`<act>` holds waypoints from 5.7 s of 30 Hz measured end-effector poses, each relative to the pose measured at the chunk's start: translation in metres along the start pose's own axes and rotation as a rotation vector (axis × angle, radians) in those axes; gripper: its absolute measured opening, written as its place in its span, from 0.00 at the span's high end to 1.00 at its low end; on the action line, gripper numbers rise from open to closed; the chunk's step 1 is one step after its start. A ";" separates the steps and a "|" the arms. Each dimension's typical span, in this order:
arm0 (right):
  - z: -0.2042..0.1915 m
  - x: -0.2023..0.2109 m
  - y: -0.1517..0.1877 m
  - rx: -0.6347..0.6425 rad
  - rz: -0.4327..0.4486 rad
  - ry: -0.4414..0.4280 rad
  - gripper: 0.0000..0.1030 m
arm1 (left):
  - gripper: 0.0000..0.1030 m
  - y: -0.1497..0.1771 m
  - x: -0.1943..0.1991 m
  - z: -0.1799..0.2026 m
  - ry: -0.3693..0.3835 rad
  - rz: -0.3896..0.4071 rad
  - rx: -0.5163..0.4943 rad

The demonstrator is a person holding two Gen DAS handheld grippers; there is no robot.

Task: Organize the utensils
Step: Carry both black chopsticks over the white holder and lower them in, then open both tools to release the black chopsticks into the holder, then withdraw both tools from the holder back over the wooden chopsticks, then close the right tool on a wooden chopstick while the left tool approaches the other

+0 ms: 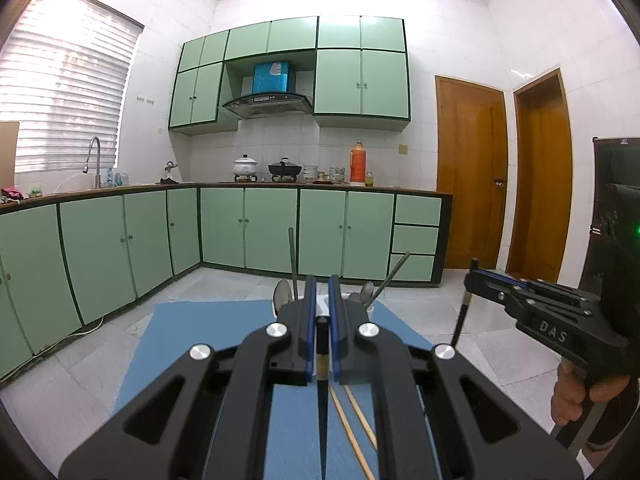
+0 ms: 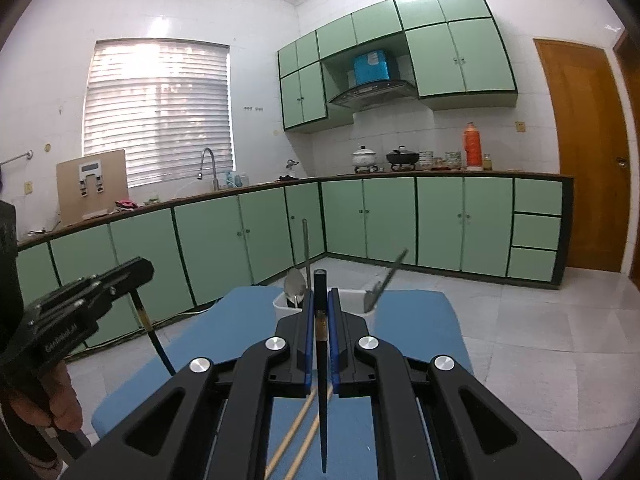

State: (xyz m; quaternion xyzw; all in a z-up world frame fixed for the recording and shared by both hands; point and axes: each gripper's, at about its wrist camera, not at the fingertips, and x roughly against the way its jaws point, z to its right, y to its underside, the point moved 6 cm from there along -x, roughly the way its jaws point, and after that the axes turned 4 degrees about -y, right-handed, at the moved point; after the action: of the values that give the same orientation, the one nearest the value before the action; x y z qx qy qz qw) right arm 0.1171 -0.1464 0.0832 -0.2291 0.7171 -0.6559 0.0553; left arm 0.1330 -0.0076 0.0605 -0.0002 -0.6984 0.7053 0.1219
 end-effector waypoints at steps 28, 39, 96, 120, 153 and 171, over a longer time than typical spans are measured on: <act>0.028 -0.090 -0.136 0.007 0.106 0.000 0.94 | 0.95 -0.139 -0.106 -0.008 0.040 0.180 0.030; 0.046 -0.151 -0.127 -0.004 0.077 0.037 0.94 | 0.95 -0.124 -0.184 -0.015 0.010 0.164 0.050; 0.034 -0.063 -0.007 0.025 0.075 0.144 0.09 | 0.05 0.000 -0.104 -0.052 -0.051 0.044 0.089; 0.021 -0.008 0.149 -0.079 -0.059 0.251 0.06 | 0.05 0.148 -0.028 -0.061 -0.159 -0.176 0.099; -0.050 -0.007 0.231 0.093 -0.059 0.275 0.52 | 0.05 0.203 0.010 -0.071 -0.181 -0.202 0.071; -0.064 -0.008 0.240 0.102 -0.038 0.236 0.91 | 0.05 0.205 0.014 -0.068 -0.180 -0.200 0.084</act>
State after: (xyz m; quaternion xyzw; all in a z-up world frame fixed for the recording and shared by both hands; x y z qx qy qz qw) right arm 0.0388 -0.0760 -0.1414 -0.1606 0.6799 -0.7148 -0.0302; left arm 0.0953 0.0626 -0.1404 0.1380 -0.6728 0.7154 0.1283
